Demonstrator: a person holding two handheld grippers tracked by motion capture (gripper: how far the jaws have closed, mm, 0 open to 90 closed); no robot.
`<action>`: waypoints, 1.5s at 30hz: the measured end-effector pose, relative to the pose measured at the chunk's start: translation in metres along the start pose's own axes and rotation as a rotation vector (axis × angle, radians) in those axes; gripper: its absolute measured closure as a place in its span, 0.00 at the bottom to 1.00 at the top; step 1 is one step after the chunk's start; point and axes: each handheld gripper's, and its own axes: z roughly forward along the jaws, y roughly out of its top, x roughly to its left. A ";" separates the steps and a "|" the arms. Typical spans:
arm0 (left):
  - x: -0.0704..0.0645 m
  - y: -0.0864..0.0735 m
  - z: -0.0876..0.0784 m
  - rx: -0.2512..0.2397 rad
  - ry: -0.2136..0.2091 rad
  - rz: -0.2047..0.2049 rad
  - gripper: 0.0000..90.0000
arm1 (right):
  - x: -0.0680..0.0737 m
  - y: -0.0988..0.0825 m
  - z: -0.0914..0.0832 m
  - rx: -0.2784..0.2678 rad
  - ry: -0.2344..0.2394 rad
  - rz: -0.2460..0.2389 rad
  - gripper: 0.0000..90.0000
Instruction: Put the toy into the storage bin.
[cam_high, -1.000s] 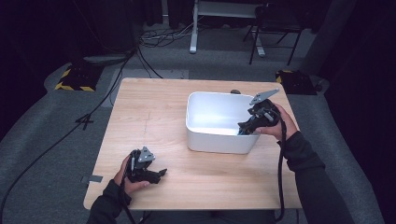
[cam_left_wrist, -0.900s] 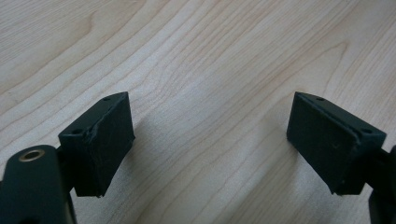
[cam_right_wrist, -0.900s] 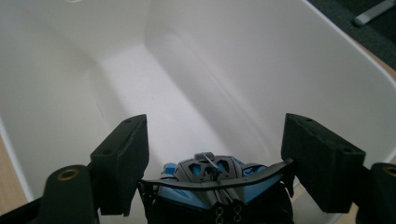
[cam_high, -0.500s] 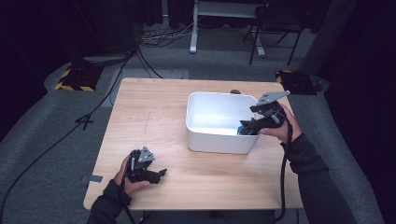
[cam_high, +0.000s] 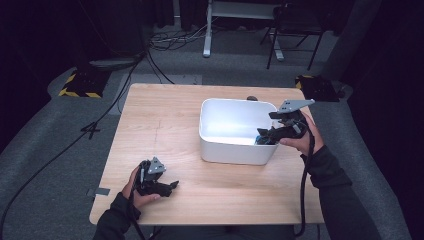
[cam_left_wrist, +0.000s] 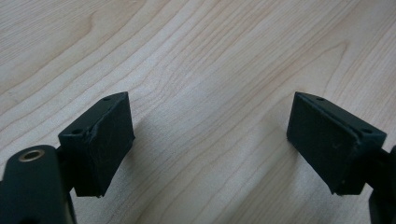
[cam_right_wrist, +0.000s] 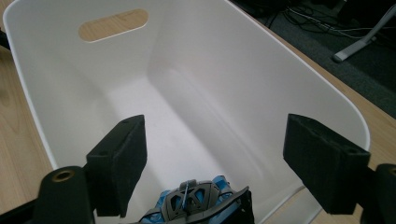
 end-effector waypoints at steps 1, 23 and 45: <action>0.000 0.000 0.000 0.001 -0.001 0.001 0.17 | 0.000 -0.001 -0.001 0.001 -0.005 0.008 0.24; 0.000 0.000 0.000 0.000 -0.002 -0.001 0.17 | 0.001 -0.016 -0.026 -0.034 -0.111 0.005 0.21; 0.000 0.000 0.000 -0.001 0.000 0.001 0.17 | -0.007 -0.041 -0.054 -0.071 -0.165 0.041 0.21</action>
